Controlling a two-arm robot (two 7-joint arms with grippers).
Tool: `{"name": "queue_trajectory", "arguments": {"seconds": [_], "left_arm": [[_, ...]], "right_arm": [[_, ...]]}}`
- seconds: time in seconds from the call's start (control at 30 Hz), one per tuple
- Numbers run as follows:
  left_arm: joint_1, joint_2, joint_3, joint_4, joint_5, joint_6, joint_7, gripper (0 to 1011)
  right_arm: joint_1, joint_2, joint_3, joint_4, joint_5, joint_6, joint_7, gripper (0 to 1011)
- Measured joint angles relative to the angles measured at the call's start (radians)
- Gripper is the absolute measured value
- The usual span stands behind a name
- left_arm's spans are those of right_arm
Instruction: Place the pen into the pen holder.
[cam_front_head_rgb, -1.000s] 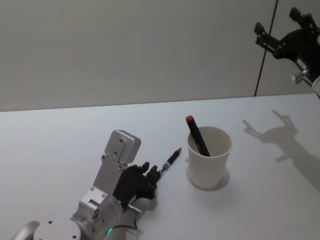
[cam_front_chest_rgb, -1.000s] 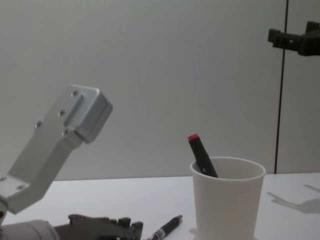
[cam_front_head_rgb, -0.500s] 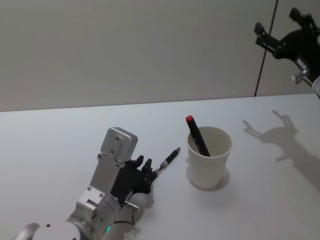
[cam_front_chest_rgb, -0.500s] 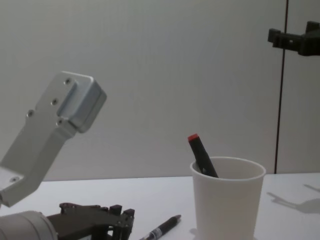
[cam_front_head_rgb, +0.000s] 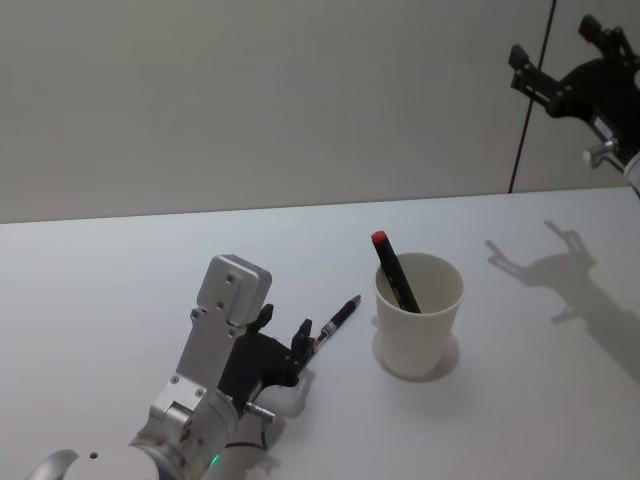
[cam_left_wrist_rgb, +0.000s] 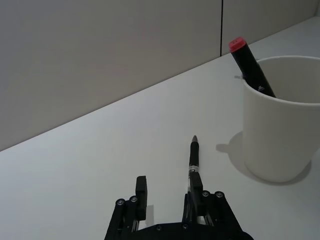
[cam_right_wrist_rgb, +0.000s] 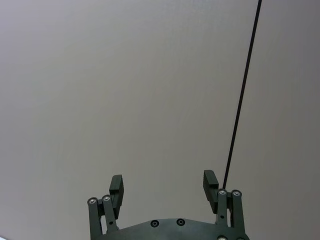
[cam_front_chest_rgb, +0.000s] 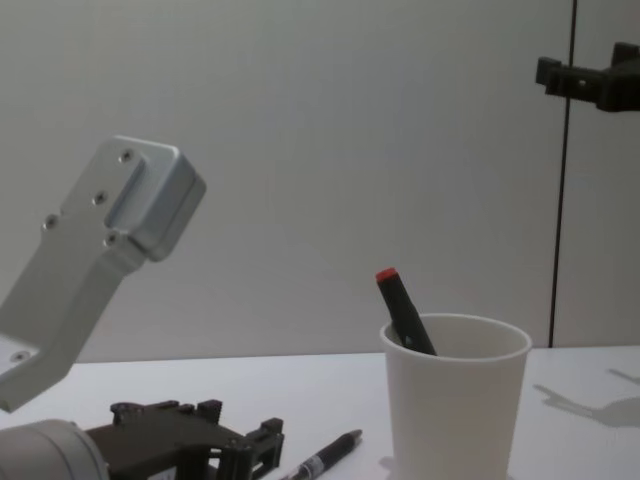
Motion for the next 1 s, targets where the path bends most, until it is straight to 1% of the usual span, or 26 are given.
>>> {"name": "queue_trajectory", "arguments": {"seconds": [0.1, 0.13, 0.23, 0.27, 0.5, 0.53, 0.57, 0.63, 0.8, 1.0], "left_arm": [[0.001, 0.0, 0.0, -0.002, 0.0, 0.0, 0.002, 561], [0.001, 0.0, 0.0, -0.002, 0.0, 0.0, 0.002, 621], [0.002, 0.0, -0.001, -0.003, 0.0, -0.001, 0.004, 683], [0.002, 0.0, -0.001, -0.003, 0.0, -0.001, 0.004, 739], [0.003, 0.0, -0.001, -0.005, 0.0, -0.001, 0.006, 916], [0.004, 0.0, -0.001, -0.005, 0.0, -0.001, 0.006, 962], [0.004, 0.0, -0.001, -0.005, 0.0, -0.001, 0.006, 962], [0.004, 0.0, -0.002, -0.005, 0.0, -0.001, 0.006, 1000], [0.003, 0.001, -0.004, -0.003, -0.001, -0.002, -0.006, 1001], [-0.002, 0.005, -0.008, 0.003, -0.009, 0.0, -0.043, 1001]], "right_arm": [[0.0, 0.0, 0.0, 0.0, 0.0, 0.0, 0.0, 1001], [0.0, 0.0, 0.0, 0.0, 0.0, 0.0, 0.0, 1001], [0.0, 0.0, 0.0, 0.0, 0.0, 0.0, 0.0, 1001], [0.0, 0.0, 0.0, 0.0, 0.0, 0.0, 0.0, 1002], [0.0, 0.0, 0.0, 0.0, 0.0, 0.0, 0.0, 1001], [0.0, 0.0, 0.0, 0.0, 0.0, 0.0, 0.0, 1002], [0.0, 0.0, 0.0, 0.0, 0.0, 0.0, 0.0, 1002], [0.0, 0.0, 0.0, 0.0, 0.0, 0.0, 0.0, 1001], [0.0, 0.0, 0.0, 0.0, 0.0, 0.0, 0.0, 1002], [0.0, 0.0, 0.0, 0.0, 0.0, 0.0, 0.0, 1002]]}}
